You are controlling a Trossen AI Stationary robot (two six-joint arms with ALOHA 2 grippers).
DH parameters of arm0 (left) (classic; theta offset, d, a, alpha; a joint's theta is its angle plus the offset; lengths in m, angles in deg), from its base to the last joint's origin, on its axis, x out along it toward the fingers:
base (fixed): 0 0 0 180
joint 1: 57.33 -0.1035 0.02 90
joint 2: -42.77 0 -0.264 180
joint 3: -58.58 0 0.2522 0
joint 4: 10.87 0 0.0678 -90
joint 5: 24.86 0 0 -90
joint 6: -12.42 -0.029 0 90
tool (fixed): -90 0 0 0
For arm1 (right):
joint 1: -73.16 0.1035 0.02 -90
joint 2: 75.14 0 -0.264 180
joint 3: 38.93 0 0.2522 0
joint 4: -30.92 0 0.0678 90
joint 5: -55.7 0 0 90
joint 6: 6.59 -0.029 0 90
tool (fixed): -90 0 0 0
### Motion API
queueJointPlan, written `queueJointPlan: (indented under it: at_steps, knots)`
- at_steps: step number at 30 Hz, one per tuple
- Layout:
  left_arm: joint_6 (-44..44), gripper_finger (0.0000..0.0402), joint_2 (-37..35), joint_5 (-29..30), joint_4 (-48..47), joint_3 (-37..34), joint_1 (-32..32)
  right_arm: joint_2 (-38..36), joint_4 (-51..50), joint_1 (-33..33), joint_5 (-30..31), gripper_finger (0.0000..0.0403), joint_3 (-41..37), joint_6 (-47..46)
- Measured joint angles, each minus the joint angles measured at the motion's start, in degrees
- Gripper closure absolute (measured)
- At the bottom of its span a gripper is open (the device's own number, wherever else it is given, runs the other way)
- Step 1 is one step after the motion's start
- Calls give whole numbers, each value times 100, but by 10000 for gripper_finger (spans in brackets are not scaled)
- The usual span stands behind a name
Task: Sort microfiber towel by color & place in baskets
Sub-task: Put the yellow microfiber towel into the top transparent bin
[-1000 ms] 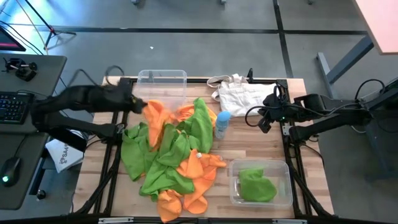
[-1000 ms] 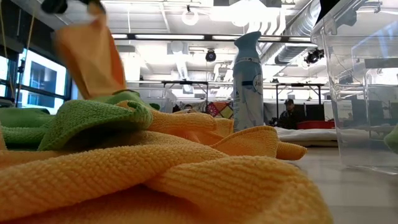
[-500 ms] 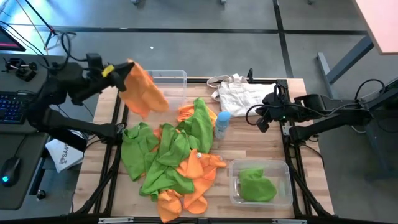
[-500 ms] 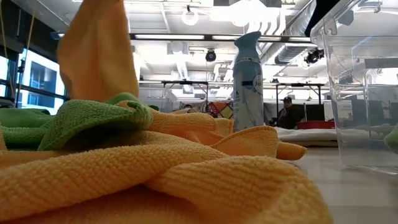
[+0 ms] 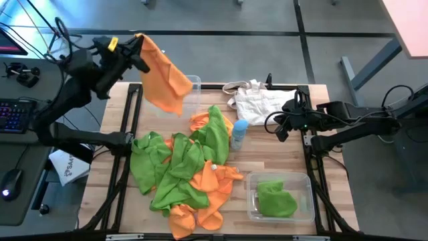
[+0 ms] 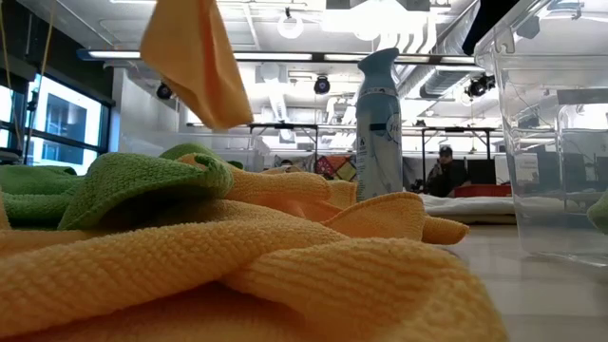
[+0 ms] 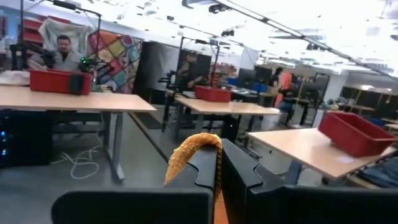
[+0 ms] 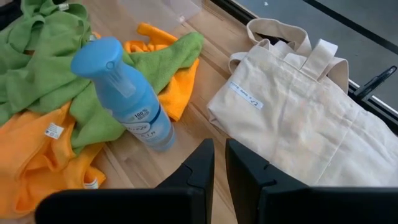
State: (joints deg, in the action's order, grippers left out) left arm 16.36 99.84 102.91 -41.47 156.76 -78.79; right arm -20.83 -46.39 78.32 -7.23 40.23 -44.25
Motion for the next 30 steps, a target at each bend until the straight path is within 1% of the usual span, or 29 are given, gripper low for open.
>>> queueJointPlan:
  at_steps: [3, 5, 8, 11, 15, 17, 21, 24, 30]
  knots:
    - [39, 401, 122, -618, -28, 0, -421, 0, 2, -2, 0, 369, 0, -1]
    - [217, 401, 193, -1075, -291, 0, -683, 0, 2, -1, 0, 369, 0, -1]
    - [606, 401, 302, -1700, -1107, 0, -1014, 0, 2, -2, 0, 369, 0, -10]
    - [785, 401, 399, -2136, -2021, -2, -1282, 0, 2, -1, 0, 369, 0, -108]
    - [794, 401, 563, -2266, -2824, -2, -1512, 0, 2, -2, 0, 369, 0, -136]
    - [796, 401, 675, -2272, -3019, -45, -1636, 0, 2, -1, 0, 369, 0, -151]
    - [795, 401, 957, -2535, -3030, -217, -1830, 0, 2, -1, 0, 369, 0, -256]
    - [792, 401, 1312, -2673, -3046, -226, -1932, 0, 2, -1, 0, 369, 0, -274]
    - [792, 401, 2072, -2709, -3169, -227, -2063, 0, 2, -2, 0, 369, 0, -392]
